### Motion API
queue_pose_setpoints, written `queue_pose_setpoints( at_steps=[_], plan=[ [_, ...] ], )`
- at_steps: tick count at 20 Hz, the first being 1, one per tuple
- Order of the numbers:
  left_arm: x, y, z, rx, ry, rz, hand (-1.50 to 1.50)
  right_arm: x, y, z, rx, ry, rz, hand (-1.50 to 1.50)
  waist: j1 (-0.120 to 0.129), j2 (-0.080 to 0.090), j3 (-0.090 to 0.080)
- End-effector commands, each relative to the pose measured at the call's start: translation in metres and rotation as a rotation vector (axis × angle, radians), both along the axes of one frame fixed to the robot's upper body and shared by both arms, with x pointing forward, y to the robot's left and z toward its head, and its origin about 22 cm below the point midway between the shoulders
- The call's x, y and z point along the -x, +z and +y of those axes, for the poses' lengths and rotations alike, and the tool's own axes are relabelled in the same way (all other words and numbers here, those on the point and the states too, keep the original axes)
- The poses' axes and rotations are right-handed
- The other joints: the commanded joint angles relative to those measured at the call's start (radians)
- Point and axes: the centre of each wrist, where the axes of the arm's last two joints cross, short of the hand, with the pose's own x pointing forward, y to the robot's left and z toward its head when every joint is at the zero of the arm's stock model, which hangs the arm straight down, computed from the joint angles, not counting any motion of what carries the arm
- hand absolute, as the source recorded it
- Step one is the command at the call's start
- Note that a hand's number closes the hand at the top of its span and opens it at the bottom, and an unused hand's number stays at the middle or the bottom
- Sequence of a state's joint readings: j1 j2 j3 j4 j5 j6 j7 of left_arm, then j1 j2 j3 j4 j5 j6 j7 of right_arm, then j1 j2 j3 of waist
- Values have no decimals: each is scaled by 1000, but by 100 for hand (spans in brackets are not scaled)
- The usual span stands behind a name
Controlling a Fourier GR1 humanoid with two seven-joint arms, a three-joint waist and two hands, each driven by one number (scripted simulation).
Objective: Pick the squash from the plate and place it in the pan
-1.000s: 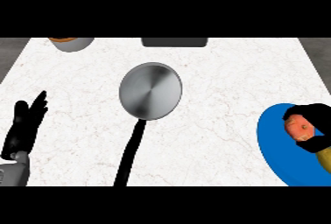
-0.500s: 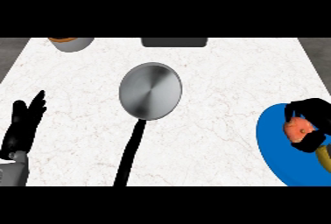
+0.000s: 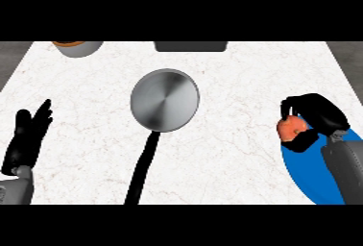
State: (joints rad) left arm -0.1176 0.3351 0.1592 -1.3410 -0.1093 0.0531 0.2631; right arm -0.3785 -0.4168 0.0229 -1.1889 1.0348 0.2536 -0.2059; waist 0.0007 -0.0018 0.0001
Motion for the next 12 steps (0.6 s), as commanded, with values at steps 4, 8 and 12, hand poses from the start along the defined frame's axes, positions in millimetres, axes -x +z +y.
queue_pose_setpoints(
  at_steps=[4, 8, 12],
  plan=[
    [-12, 15, -1, -8, -4, -1, 0, -4, 45, 26, -276, 114, -376, 150, -16, -2, 1],
    [14, -10, 13, -14, 12, -3, 0, 12, 53, 56, -313, 156, -410, 150, -4, -1, 0],
    [8, 6, 19, -11, 9, -1, 0, 6, 79, 98, -371, 157, -384, 150, 1, 0, 0]
  ],
)
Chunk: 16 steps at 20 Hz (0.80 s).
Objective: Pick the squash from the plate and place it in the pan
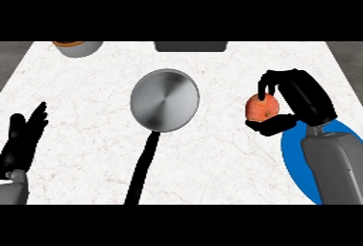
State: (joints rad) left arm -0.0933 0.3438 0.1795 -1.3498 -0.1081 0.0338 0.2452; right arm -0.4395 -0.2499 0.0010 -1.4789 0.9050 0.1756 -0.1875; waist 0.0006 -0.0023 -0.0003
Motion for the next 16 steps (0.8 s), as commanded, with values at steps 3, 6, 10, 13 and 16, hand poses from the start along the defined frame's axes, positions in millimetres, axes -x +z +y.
queue_pose_setpoints(
  at_steps=[3, 6, 10, 13, 16],
  plan=[
    [-4, 5, -10, -6, -7, -9, 0, -15, 9, 61, -125, 33, 19, 150, 8, 3, 0],
    [3, 1, -15, 11, -13, 2, 0, -29, 10, 84, -151, -2, 70, 150, 12, 3, 0],
    [-16, 2, -11, -5, -16, -9, 0, -52, 13, 122, -222, 17, 128, 150, 17, 7, 0],
    [-1, -10, -2, 7, -41, 3, 0, -64, 3, 144, -247, -4, 145, 150, 31, 8, 0],
    [-23, 7, -21, 19, -30, -4, 0, -81, -11, 153, -239, -34, 173, 150, 33, 11, 0]
  ],
)
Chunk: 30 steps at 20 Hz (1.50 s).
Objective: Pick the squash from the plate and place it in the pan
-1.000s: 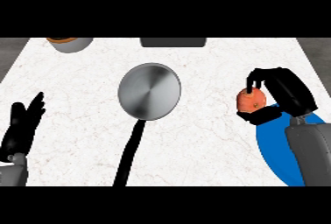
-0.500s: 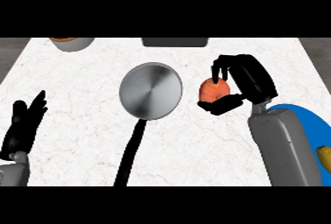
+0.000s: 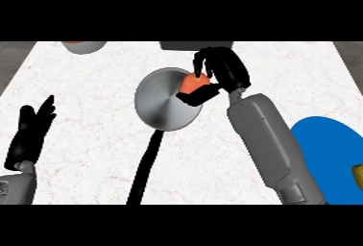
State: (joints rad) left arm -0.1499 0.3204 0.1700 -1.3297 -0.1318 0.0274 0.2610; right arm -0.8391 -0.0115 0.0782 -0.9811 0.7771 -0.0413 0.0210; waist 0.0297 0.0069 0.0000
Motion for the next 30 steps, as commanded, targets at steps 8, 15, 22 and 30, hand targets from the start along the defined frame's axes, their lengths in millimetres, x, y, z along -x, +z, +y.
queue_pose_setpoints(
  at_steps=[8, 15, 22, 30],
  plan=[
    [-21, 0, -28, -4, -68, -18, 0, -31, -28, 33, 8, -58, 91, 150, 66, 22, 0],
    [-31, 6, -37, -11, -118, -39, 0, -23, -65, 17, -130, -43, 208, 150, 118, 36, 2],
    [-34, 6, -48, -2, -156, -35, 0, -17, -86, 10, -177, -39, 288, -150, 151, 39, 2],
    [-36, 9, -42, -18, -183, -51, 0, -23, -70, 15, -370, -49, 190, -150, 178, 45, 3]
  ],
)
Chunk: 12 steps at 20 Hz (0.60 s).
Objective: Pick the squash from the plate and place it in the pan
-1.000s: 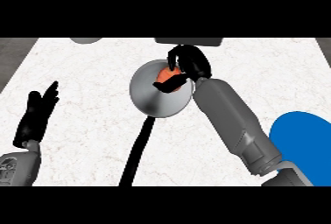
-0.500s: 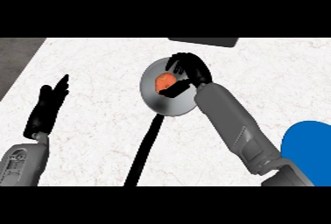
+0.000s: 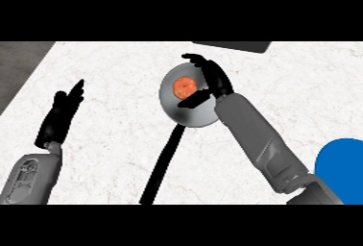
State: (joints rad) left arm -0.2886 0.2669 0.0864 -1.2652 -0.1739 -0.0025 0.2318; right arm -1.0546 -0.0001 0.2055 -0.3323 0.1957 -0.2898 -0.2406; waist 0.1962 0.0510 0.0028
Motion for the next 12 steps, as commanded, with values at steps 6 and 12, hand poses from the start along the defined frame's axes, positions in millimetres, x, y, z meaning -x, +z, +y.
queue_pose_setpoints(
  at_steps=[6, 12],
  plan=[
    [-1, -6, -1, -11, 38, 11, 0, -5, 12, 2, -227, -99, -99, -150, -34, -10, -1],
    [13, -10, 28, -8, 86, 20, 0, -11, 17, 1, -279, -203, -83, -150, -88, -22, -2]
  ],
)
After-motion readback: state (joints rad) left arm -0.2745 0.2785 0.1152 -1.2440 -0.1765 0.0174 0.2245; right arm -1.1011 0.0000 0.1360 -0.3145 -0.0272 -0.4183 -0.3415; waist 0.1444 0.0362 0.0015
